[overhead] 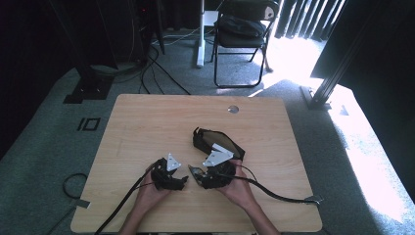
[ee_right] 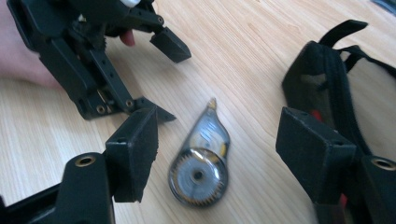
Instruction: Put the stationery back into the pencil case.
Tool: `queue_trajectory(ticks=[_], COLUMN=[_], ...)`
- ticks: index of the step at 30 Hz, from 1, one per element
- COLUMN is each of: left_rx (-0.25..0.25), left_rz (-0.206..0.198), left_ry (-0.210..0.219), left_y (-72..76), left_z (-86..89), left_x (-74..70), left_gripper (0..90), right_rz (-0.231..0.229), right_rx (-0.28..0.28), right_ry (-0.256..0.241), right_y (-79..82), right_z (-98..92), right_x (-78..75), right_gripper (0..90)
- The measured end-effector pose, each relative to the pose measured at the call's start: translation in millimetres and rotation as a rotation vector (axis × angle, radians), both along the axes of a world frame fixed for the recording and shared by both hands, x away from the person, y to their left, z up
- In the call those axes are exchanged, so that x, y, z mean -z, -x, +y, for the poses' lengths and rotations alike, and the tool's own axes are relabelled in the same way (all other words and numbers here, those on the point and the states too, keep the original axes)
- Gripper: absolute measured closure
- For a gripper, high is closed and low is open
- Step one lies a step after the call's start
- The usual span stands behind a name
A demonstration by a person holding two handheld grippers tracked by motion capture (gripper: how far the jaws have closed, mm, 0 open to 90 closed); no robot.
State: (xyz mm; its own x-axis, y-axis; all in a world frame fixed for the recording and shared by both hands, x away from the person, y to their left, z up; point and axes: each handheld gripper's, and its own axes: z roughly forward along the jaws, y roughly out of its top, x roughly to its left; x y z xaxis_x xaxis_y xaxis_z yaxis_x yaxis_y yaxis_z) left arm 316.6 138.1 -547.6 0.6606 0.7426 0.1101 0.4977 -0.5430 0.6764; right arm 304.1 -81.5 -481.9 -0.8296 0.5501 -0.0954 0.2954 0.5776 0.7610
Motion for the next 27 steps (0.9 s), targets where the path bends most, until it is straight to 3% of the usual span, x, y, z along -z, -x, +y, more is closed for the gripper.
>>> queue_trajectory(ticks=[4, 11, 27], left_rx=[-0.026, -0.064, -0.111], left_rz=[0.004, -0.003, 0.004], left_ry=[0.022, 0.032, 0.067], left_y=[-1.9, -4.9, -9.2], left_z=[8.1, 17.2, 30.6], left_x=[1.3, 2.0, 4.3], left_gripper=[18.7, 18.7, 18.1], right_rz=[0.038, 0.071, 0.108], right_rx=[0.016, 0.030, 0.043], right_ry=[-0.010, 0.023, 0.030], right_y=[-2.9, -8.1, -11.9], right_z=[5.1, 8.2, 4.3], right_x=[12.9, 31.9, 49.4], right_gripper=[28.3, 26.4, 24.9])
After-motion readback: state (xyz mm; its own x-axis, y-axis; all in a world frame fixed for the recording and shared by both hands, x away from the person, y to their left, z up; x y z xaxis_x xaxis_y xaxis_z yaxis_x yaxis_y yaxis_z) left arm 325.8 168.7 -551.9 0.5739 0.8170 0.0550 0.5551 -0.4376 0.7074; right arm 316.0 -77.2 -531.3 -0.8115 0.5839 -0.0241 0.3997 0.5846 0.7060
